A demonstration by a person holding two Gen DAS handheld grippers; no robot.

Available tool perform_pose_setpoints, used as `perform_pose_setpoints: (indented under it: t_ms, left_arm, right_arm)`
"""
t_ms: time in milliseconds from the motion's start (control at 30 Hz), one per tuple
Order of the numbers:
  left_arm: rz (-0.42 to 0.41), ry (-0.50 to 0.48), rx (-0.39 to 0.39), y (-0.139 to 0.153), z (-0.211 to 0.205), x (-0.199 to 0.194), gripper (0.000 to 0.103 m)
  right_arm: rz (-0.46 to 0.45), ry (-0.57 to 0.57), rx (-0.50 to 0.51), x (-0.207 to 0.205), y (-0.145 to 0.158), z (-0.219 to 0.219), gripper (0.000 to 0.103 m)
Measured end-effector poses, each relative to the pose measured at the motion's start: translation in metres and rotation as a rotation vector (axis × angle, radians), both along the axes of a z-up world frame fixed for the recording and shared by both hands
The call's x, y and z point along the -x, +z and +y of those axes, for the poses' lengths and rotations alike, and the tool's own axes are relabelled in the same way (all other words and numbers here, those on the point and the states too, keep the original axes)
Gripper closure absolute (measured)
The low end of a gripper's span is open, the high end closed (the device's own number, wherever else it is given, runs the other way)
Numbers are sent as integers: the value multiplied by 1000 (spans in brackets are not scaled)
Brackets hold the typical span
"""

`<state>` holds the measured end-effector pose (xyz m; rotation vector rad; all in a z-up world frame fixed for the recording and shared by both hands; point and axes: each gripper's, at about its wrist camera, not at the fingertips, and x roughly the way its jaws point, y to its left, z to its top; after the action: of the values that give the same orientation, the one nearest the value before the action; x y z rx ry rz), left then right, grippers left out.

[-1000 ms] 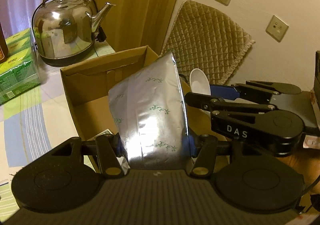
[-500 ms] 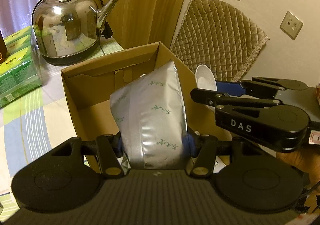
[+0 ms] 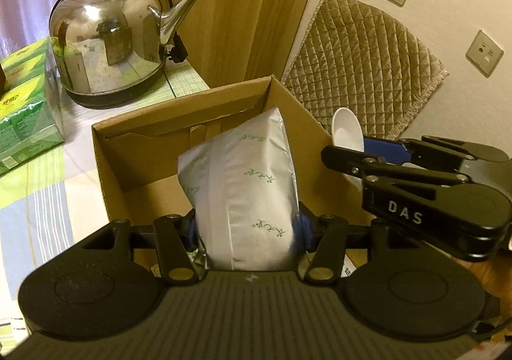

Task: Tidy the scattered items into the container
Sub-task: 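Open the left tool to drop the foil bag while the right tool releases the spoon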

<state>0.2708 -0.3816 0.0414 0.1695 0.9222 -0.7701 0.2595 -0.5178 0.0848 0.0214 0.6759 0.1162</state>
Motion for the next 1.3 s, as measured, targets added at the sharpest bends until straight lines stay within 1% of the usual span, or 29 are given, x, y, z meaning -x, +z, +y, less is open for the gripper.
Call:
perform_pose_setpoints:
  t_ms: [167,400,500,533,600,867,1200,1300]
  left_arm:
    - [7,7,-27,-13,-9,-9,51]
    - [37,57,-45,-32,-2,-21,51]
    - [35,56,-45,-35,-3,-23,48]
    - [33,55,-47,-35,-5,-23,46]
    - [33,65,-33,-33,-4,-23,46]
    - [-33,79,-25,-14,8,-21,46]
    - [-112,56,-39,7,28,-6,46]
    - [-122,58,-34,11,39,-2,46]
  right_arm:
    - [6,-8,-2,-4,-4,-4,74]
    - [4,-1,-9,-9,-9,-1,74]
    - [3,3,-14,-11,-9,0,74]
    - [2,4,-12,-12,-9,0,74]
    - [2,6,-14,-13,-9,1,74]
    - [3,11,-16,-12,-9,2,74]
    - [7,38,-13,-15,-5,15,74]
    - [18,53,-1,-19,-6,20,74]
